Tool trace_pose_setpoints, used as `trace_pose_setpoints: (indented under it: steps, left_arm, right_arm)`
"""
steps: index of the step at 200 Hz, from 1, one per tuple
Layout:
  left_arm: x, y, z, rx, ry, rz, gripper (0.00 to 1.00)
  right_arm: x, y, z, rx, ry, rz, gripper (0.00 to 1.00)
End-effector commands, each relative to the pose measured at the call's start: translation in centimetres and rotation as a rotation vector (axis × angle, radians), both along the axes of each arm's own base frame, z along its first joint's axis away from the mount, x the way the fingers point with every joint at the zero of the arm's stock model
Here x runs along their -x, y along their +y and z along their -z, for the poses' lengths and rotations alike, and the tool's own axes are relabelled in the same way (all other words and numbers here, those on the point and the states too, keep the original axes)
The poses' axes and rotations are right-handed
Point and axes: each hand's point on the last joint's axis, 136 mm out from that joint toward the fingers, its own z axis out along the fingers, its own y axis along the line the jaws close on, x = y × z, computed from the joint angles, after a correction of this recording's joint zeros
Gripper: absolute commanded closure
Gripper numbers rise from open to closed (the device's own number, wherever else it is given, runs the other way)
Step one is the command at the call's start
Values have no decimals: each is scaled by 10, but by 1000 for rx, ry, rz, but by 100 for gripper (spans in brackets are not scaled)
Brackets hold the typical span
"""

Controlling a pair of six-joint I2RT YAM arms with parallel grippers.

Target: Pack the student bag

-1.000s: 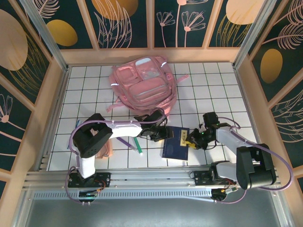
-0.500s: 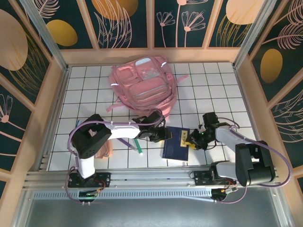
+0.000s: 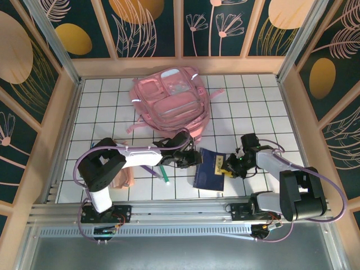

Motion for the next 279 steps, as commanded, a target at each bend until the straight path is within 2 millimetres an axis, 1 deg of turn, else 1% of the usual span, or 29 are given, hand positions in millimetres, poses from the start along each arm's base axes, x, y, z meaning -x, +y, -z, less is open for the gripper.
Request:
trace_pose_setpoints:
  steps: [1,19,37,52,69,71,74,99,114,128,144,154,163,183,200,212,221,224,227,236,240,244,261,270,279]
  left_arm:
    - [23,-39,-52,252,-1,137,79]
    - [24,-40,-55,264,-9,144,81]
    - [23,-41,-51,248,-15,149,80]
    - [22,-41,-44,230,-9,152,78]
    - [24,-37,-26,179,2,159,78]
    - [20,-41,-33,191,-11,160,78]
    - [18,-42,-34,190,-18,159,78]
    - [13,-40,-21,115,-47,170,73]
    - [10,-39,-18,86,-73,183,69]
    - [10,-38,-16,88,-75,183,70]
    - [11,-37,-14,82,-70,178,75]
    - [10,-35,-16,87,-69,162,77]
    - [10,-35,-22,101,-77,151,79]
    - [9,-33,-33,111,-99,153,84]
    - [9,-33,-45,130,-105,155,91]
    - [10,-33,-57,164,-110,159,97]
    - [7,-30,-66,183,-117,152,100]
    - [5,-28,-66,182,-115,146,100]
    - [3,-25,-76,200,-129,140,100]
    - [-3,-18,-92,234,-148,112,100]
    - [-7,-16,-104,264,-162,103,100]
    - [-7,-10,-105,277,-161,97,100]
    - [-8,1,-142,395,-219,127,100]
    - [-5,5,-157,425,-251,169,100]
    - [-3,9,-166,426,-275,211,100]
  right_arm:
    - [-4,12,-2,-57,-24,-39,79]
    - [-4,12,-2,-58,-27,-42,79]
    - [-3,13,-2,-63,-26,-44,79]
    - [-4,14,-3,-72,-34,-40,80]
    - [-4,15,-3,-79,-35,-42,80]
    - [-4,15,-3,-79,-35,-43,80]
    - [-4,15,-3,-80,-33,-43,80]
    - [-3,16,-4,-86,-43,-48,81]
    - [-3,16,-5,-87,-42,-47,81]
    - [-3,16,-6,-89,-53,-45,81]
    - [-2,15,-7,-88,-58,-47,81]
    - [-2,15,-7,-86,-54,-49,81]
    - [-1,15,-7,-84,-55,-47,81]
    - [-3,13,-8,-75,-74,-46,73]
    - [-9,15,-14,-81,-108,-58,60]
    - [-16,16,-24,-87,-162,-73,52]
    - [-24,19,-35,-104,-223,-97,48]
    - [-26,21,-39,-109,-244,-107,46]
    - [-28,22,-44,-115,-264,-116,45]
    - [-33,28,-59,-157,-323,-142,40]
    - [-35,31,-67,-184,-356,-156,39]
    - [-36,36,-76,-222,-392,-178,37]
    - [-41,48,-105,-308,-500,-230,34]
    - [-39,61,-122,-406,-554,-283,33]
    - [-34,74,-139,-508,-588,-341,33]
